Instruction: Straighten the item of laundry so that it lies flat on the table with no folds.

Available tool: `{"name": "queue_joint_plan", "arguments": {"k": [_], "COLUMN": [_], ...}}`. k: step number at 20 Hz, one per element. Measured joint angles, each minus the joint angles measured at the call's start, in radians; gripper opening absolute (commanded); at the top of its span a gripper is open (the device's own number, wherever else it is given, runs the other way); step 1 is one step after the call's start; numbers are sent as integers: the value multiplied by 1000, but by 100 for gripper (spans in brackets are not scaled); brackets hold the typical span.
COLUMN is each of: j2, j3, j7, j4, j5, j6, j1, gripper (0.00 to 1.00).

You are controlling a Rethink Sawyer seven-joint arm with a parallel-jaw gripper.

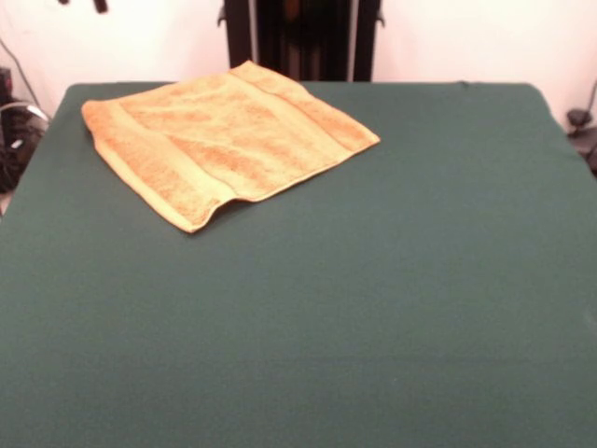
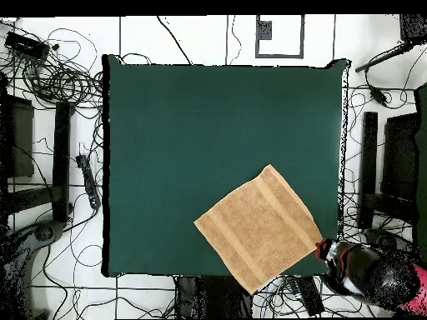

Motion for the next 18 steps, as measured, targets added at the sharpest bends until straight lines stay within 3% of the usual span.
{"name": "queue_joint_plan", "arguments": {"k": [7,18], "j2": [-65,-183], "j3": [22,98], "j7": [0,0], "j4": [3,38], "j5": [0,47], "j6": [-3,-29], "j1": [-4,-84], "gripper": [100,100]}}
